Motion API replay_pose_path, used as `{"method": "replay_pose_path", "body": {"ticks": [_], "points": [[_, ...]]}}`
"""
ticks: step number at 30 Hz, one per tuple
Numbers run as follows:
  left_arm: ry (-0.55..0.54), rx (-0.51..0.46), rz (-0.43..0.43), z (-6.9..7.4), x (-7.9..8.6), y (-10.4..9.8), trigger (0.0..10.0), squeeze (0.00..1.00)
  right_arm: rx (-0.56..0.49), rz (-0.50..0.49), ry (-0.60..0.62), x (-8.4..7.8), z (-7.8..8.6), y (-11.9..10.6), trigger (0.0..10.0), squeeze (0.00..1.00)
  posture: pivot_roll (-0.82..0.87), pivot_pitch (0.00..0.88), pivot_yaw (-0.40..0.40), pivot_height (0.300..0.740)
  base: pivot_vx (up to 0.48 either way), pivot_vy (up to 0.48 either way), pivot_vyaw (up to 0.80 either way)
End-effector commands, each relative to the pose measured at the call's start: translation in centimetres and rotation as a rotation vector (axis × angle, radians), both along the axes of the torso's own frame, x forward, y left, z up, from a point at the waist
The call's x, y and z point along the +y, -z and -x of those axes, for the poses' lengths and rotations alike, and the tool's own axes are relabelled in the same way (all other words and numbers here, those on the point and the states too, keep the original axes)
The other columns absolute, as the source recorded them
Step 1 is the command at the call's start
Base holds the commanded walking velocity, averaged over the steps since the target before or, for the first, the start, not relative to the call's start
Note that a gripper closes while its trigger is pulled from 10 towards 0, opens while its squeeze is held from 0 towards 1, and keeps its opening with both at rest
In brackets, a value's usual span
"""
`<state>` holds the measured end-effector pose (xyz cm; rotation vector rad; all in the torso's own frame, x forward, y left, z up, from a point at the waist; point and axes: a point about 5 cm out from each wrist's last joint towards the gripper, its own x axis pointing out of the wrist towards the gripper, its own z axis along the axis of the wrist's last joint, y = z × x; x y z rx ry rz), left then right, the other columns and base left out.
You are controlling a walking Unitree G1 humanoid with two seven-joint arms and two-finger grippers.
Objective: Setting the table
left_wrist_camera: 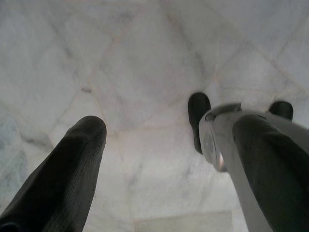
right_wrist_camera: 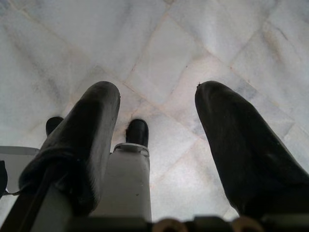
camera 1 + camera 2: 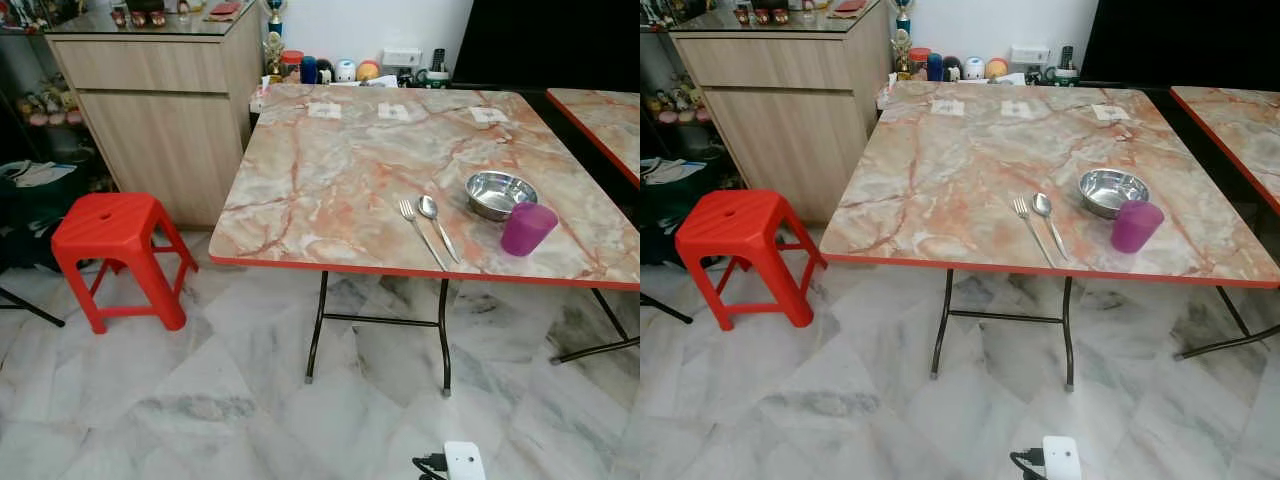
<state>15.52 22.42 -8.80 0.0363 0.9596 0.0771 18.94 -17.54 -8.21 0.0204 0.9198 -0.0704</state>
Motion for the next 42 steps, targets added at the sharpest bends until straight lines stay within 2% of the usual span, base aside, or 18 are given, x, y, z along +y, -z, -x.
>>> {"method": "replay_pose_path", "body": {"ticks": [1, 10, 13, 18, 26, 34, 38, 42], "points": [[-0.01, 0.015, 0.006, 0.0, -0.1, 0.1, 10.0, 0.0, 0.007, 0.0, 0.007, -0.1, 0.2, 0.1, 10.0, 0.0, -0.01, 0.06, -0.007, 0.74, 0.0, 0.0, 0.0], [-0.005, 0.004, 0.009, -0.7, -0.8, -0.1, 10.0, 0.0, 0.008, 0.001, -0.003, -0.1, 0.2, 0.1, 10.0, 0.0, -0.01, 0.068, -0.006, 0.74, 0.0, 0.0, 0.0], [-0.002, 0.0, 0.01, -1.0, -1.0, -0.1, 10.0, 0.0, 0.007, 0.001, -0.007, 0.0, 0.2, 0.1, 10.0, 0.0, -0.01, 0.07, -0.006, 0.74, 0.3, 0.0, 0.0], [0.003, -0.017, 0.01, -2.3, -1.3, -0.6, 10.0, 0.0, 0.004, 0.012, -0.032, 0.0, 0.1, 0.0, 10.0, 0.0, -0.01, 0.073, -0.006, 0.74, 0.324, 0.0, 0.1], [0.004, -0.023, 0.009, -2.6, -1.3, -0.7, 10.0, 0.0, 0.002, 0.009, -0.023, -0.1, 0.1, 0.0, 10.0, 0.0, -0.01, 0.076, -0.008, 0.74, 0.349, 0.0, 0.25], [0.0, -0.028, 0.008, -2.7, -1.4, -0.7, 10.0, 0.0, -0.015, 0.007, -0.028, -0.1, 0.0, -0.1, 10.0, 0.0, -0.01, 0.078, -0.01, 0.74, 0.217, 0.0, 0.0], [-0.001, -0.024, 0.006, -2.1, -1.1, -0.6, 10.0, 0.0, -0.056, -0.005, -0.029, 0.0, -0.3, -0.3, 10.0, 0.0, -0.01, 0.08, -0.011, 0.74, 0.0, 0.0, 0.0], [-0.008, -0.012, 0.01, -0.9, -0.7, -0.2, 10.0, 0.0, -0.091, -0.011, -0.046, 0.0, -0.5, -0.5, 10.0, 0.0, -0.01, 0.082, -0.015, 0.74, 0.0, 0.0, 0.0]]}}
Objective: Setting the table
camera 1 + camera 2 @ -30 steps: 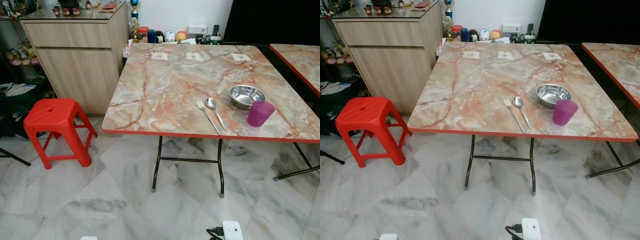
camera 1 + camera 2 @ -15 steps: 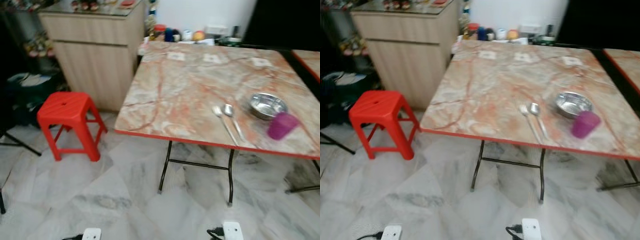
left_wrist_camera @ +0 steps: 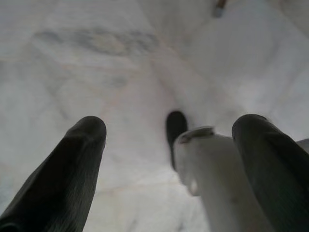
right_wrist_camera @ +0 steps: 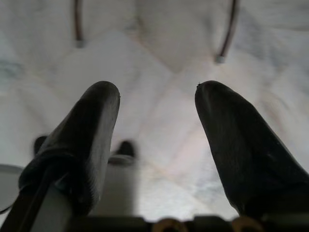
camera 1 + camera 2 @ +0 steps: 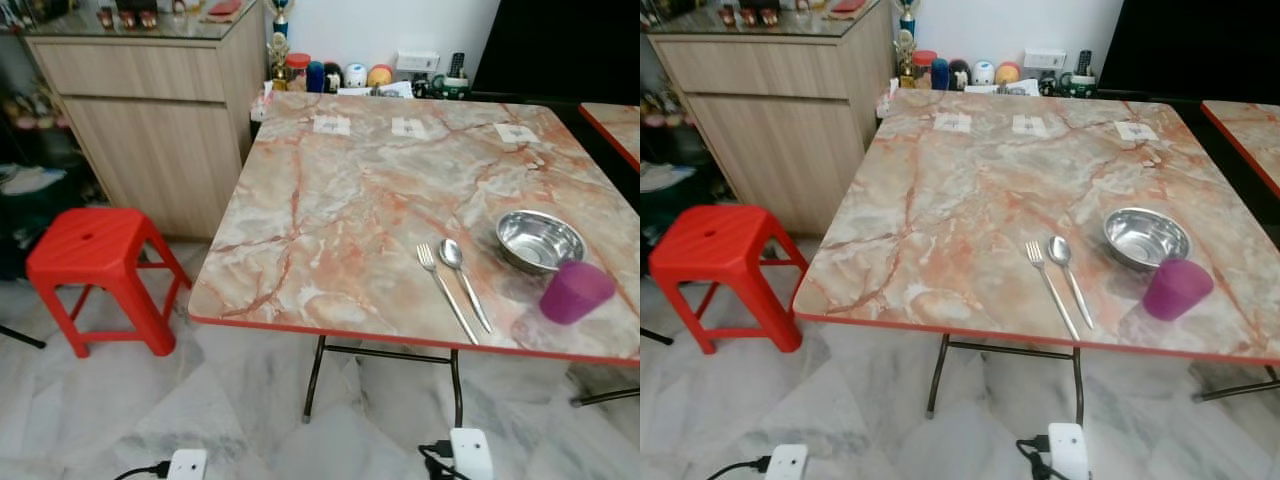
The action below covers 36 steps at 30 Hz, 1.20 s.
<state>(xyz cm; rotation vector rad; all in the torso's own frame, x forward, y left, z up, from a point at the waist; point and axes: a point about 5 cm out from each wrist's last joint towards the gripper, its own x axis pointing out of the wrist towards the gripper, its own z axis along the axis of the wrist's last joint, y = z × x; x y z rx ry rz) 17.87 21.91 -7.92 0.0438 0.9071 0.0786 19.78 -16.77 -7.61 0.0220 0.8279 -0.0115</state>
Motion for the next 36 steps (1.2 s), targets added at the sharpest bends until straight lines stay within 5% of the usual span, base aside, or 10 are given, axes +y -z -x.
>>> {"method": "replay_pose_path", "body": {"ticks": [1, 16, 26, 36], "points": [[-0.013, 0.042, 0.019, 1.6, -0.2, 0.8, 10.0, 0.0, -0.004, 0.009, 0.004, -0.7, 0.3, 0.0, 10.0, 0.0, -0.01, 0.082, -0.015, 0.74, 0.0, 0.0, 0.0], [-0.016, 0.061, 0.024, 2.8, -0.2, 1.2, 10.0, 0.0, -0.209, -0.038, -0.007, -0.6, -0.7, -1.3, 10.0, 0.0, -0.02, 0.081, -0.036, 0.74, 0.0, 0.0, 0.0], [0.001, 0.065, 0.026, 2.8, -0.7, 1.3, 10.0, 0.0, -0.196, 0.048, -0.041, -0.9, -0.6, -1.2, 10.0, 0.0, -0.04, 0.08, -0.046, 0.74, 0.0, 0.0, 0.0], [0.018, 0.071, 0.023, 2.8, -1.0, 1.4, 10.0, 0.0, -0.21, -0.01, 0.053, -0.9, -0.4, -1.1, 10.0, 0.0, -0.05, 0.067, -0.042, 0.74, 0.0, 0.0, 0.0]]}}
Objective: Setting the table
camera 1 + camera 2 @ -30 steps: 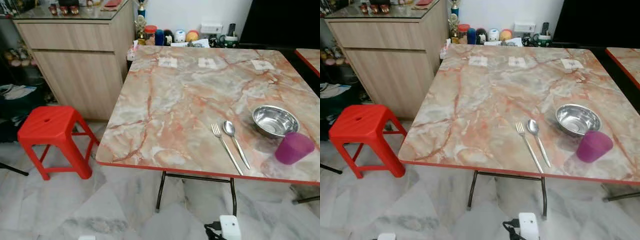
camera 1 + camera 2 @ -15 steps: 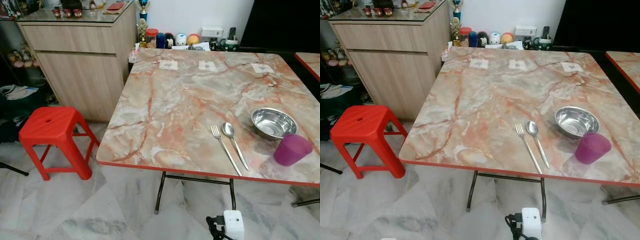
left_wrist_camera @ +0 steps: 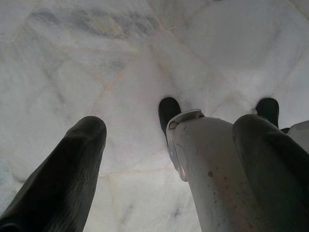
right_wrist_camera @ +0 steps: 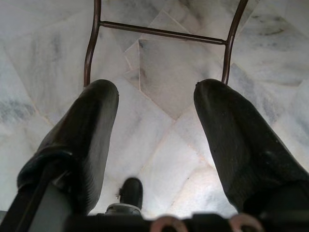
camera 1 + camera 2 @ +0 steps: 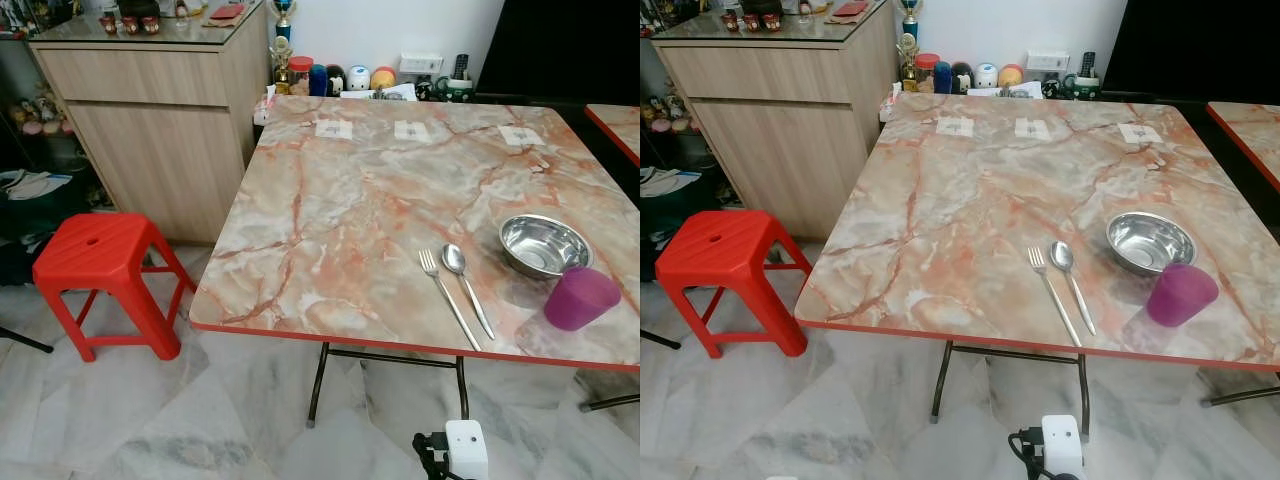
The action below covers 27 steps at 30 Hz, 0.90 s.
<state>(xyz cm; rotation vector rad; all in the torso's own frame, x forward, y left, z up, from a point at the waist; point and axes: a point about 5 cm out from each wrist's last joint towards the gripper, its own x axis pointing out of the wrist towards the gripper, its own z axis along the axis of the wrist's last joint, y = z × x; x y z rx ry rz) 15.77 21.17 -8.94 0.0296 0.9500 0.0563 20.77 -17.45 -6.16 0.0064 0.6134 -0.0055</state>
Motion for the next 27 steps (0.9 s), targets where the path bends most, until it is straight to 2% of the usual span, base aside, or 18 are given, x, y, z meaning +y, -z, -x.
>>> {"method": "replay_pose_path", "body": {"ticks": [1, 2, 3, 4, 13, 16, 20, 24, 27], "points": [[0.007, 0.028, 0.0, 0.7, -0.2, 0.4, 10.0, 0.0, 0.005, -0.03, 0.06, -0.2, 0.6, 0.3, 10.0, 0.0, -0.05, 0.067, -0.042, 0.74, 0.0, 0.0, 0.0], [0.011, 0.029, 0.0, 0.7, -0.2, 0.4, 10.0, 0.0, -0.194, -0.02, 0.075, -1.3, 0.1, -1.8, 10.0, 0.0, -0.05, 0.067, -0.042, 0.74, 0.0, 0.0, 0.0], [0.017, 0.031, 0.0, 0.8, -0.3, 0.4, 10.0, 0.0, -0.441, 0.003, 0.069, -2.3, 0.5, -5.9, 10.0, 0.0, -0.06, 0.06, -0.039, 0.74, 0.0, 0.0, 0.0], [0.018, 0.031, 0.0, 0.8, -0.3, 0.4, 10.0, 0.0, -0.491, 0.008, 0.065, -2.4, 0.8, -7.1, 10.0, 0.0, -0.06, 0.06, -0.039, 0.74, 0.0, 0.0, 0.0], [0.016, 0.039, 0.0, 1.2, -0.3, 0.5, 10.0, 0.0, -0.504, 0.001, 0.119, -2.5, 0.4, -7.6, 10.0, 0.0, -0.05, 0.043, -0.045, 0.74, 0.0, 0.0, 0.0], [0.014, 0.043, -0.001, 1.5, -0.2, 0.6, 10.0, 0.0, -0.517, 0.016, 0.133, -2.9, 0.7, -7.8, 10.0, 0.0, -0.05, 0.042, -0.045, 0.74, 0.0, 0.0, 0.0], [0.019, 0.049, -0.004, 1.6, -0.1, 0.7, 10.0, 0.0, -0.566, 0.007, 0.155, -3.2, 1.3, -11.2, 10.0, 0.0, -0.06, 0.035, -0.035, 0.74, 0.0, 0.0, 0.0], [0.025, 0.052, -0.006, 1.6, -0.1, 0.6, 10.0, 0.0, -0.648, 0.005, 0.151, -3.3, -1.1, -13.8, 10.0, 0.0, -0.06, 0.034, -0.031, 0.74, 0.0, 0.0, 0.0], [0.019, 0.049, -0.005, 1.5, -0.1, 0.6, 10.0, 0.0, -0.678, 0.007, 0.129, -3.3, -4.0, -15.6, 10.0, 0.0, -0.05, 0.038, -0.037, 0.74, 0.0, 0.0, 0.0]]}}
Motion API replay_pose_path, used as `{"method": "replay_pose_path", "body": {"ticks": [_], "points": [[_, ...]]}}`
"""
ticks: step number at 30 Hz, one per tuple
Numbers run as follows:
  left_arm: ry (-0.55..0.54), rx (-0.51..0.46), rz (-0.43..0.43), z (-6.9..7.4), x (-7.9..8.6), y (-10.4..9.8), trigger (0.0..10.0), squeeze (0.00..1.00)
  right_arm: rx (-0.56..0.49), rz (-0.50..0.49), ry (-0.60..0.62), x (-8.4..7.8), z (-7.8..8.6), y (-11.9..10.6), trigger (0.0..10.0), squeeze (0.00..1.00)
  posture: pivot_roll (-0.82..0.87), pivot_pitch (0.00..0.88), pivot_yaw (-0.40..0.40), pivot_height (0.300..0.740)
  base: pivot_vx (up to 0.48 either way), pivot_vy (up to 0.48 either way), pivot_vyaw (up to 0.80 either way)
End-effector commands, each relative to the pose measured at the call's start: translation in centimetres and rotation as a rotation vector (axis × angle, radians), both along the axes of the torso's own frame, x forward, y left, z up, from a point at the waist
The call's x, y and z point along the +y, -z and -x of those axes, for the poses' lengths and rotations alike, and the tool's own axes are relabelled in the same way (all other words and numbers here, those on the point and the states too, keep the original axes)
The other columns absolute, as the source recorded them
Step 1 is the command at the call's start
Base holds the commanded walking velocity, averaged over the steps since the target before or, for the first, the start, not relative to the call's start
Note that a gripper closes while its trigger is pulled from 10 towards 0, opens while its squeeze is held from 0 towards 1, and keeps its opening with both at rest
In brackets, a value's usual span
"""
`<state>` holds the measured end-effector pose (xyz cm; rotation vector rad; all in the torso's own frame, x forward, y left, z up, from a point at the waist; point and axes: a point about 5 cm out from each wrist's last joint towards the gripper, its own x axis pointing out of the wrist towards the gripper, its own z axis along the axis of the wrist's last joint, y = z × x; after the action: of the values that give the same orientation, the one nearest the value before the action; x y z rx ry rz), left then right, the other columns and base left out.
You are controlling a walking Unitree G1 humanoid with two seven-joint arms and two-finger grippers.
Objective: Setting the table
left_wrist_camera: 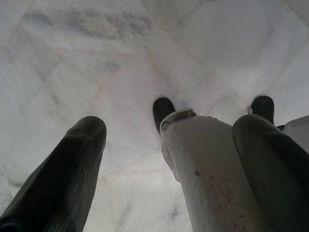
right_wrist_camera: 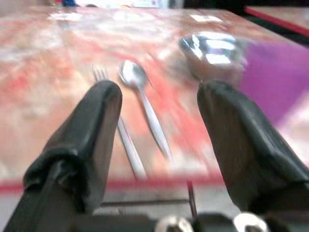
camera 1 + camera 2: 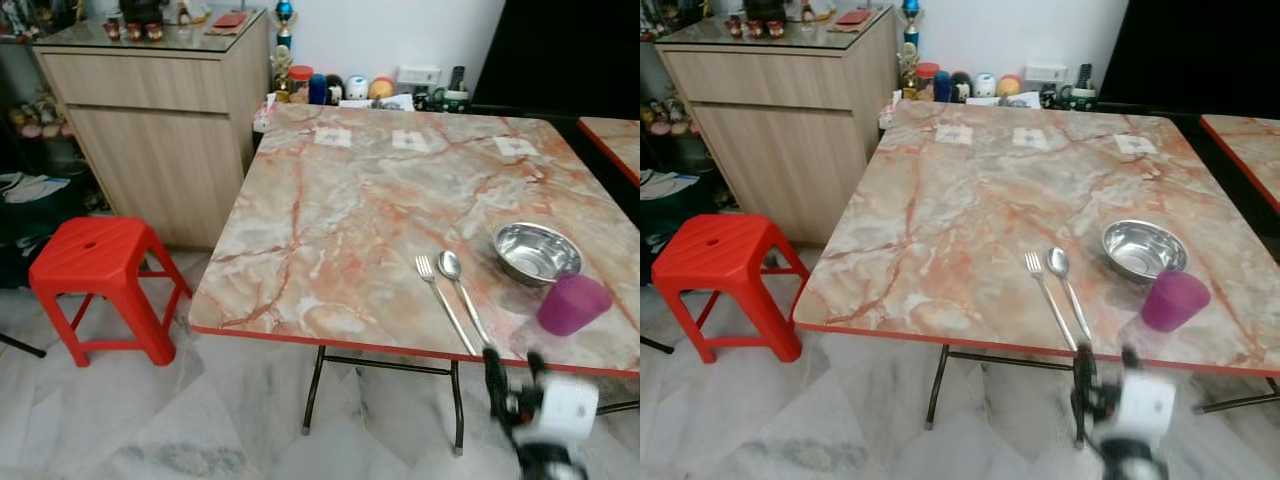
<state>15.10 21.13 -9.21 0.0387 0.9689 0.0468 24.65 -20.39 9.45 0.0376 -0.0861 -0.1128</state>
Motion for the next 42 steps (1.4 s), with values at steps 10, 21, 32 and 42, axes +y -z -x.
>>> {"method": "replay_pose_path", "body": {"ticks": [10, 21, 32, 42], "points": [[-0.024, 0.025, -0.009, 0.7, 0.7, 0.2, 10.0, 0.0, 0.118, -0.037, -0.002, 0.3, -7.2, -2.5, 10.0, 0.0, -0.05, 0.064, -0.022, 0.74, 0.0, 0.0, 0.0], [-0.017, 0.004, -0.011, -0.7, 0.5, -0.3, 10.0, 0.0, 0.325, -0.064, -0.062, 1.8, -10.7, -1.6, 10.0, 1.0, -0.03, 0.085, -0.008, 0.74, 0.0, 0.0, 0.0], [-0.015, -0.001, -0.013, -0.8, 0.6, -0.3, 10.0, 0.0, 0.377, -0.088, -0.011, 0.6, -12.1, -1.9, 10.0, 0.0, -0.02, 0.094, -0.002, 0.74, 0.0, 0.0, 0.0], [-0.013, -0.005, -0.014, -0.8, 0.6, -0.4, 10.0, 0.0, 0.436, -0.108, -0.044, 0.7, -12.4, -0.9, 10.0, 0.0, -0.02, 0.094, 0.0, 0.74, 0.0, 0.0, 0.0]]}}
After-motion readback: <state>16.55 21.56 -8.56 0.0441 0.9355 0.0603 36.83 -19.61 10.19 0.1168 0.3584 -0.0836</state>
